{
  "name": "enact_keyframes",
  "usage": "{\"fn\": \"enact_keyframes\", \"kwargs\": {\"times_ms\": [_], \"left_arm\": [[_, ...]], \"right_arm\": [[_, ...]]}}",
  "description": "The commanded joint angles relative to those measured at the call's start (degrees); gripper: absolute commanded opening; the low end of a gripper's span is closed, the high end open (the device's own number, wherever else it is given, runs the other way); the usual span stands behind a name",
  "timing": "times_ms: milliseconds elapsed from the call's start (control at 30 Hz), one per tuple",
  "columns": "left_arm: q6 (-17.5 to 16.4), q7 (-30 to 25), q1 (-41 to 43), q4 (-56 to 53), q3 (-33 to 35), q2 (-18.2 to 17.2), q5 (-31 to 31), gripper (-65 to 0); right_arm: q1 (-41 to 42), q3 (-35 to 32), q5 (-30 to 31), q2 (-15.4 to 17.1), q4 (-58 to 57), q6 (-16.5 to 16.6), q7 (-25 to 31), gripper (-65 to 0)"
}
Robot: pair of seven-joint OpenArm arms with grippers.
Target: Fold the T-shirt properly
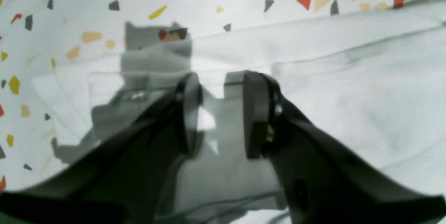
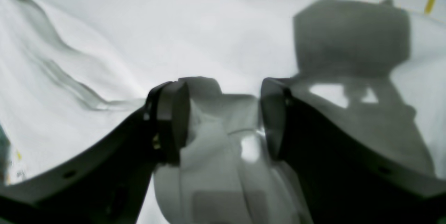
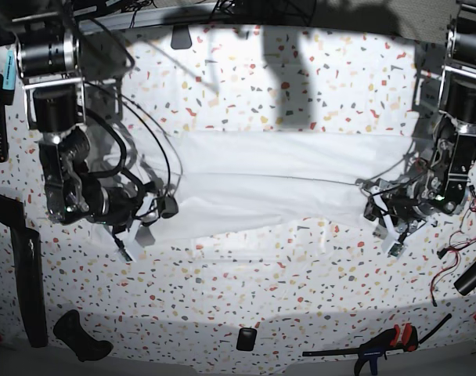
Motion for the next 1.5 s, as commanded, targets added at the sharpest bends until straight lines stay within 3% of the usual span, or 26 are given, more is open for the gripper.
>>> {"fn": "enact_keyframes", "kwargs": {"times_ms": [0,133,267,533,733,933,1200,1300,1467], "left_arm": [[0.85,1.09,-1.11,0.26,-0.33,-0.98,2.34,-44.9],[4.09,1.01,-1.09,0.26,-0.33,-1.14,8.09,-44.9],[5.55,0.87,-1.11,0.26,-0.31,-2.89,10.54,-44.8],[5.60,1.16,-1.09,0.50,-0.33,-9.64,7.23,-44.8],[5.60,3.78,-0.96,5.20,-0.33,-10.64,3.32,-44.8],[5.64,5.01,-0.96,15.13,-0.33,-10.67,3.34,-44.8],[7.74,6.86,-0.90,19.12,-0.33,-10.69,3.34,-44.8],[7.74,9.09,-0.94,19.12,-0.33,-10.69,3.28,-44.8],[7.74,11.02,-0.96,19.10,-0.33,-12.22,-3.34,-44.8]], "right_arm": [[-0.83,-0.28,-8.28,1.38,-1.81,-5.29,-5.75,-31.0],[0.04,-0.28,-7.87,3.54,-1.79,-8.26,-5.90,-31.0],[0.02,-0.28,-7.87,5.53,-1.79,-8.39,-6.60,-31.0],[0.04,-0.28,-7.52,6.69,-1.79,-8.39,-6.71,-31.0],[0.37,-0.31,-4.31,6.03,-1.73,-8.28,-6.80,-31.0],[2.25,-0.31,2.34,6.08,1.70,-3.80,-9.68,-31.0],[3.56,-0.28,8.98,6.10,12.68,-1.62,-12.94,-31.0],[3.56,-0.28,8.96,6.21,16.79,2.40,-13.18,-31.0],[3.56,0.39,12.28,6.49,26.43,3.08,-14.27,-31.0]]}}
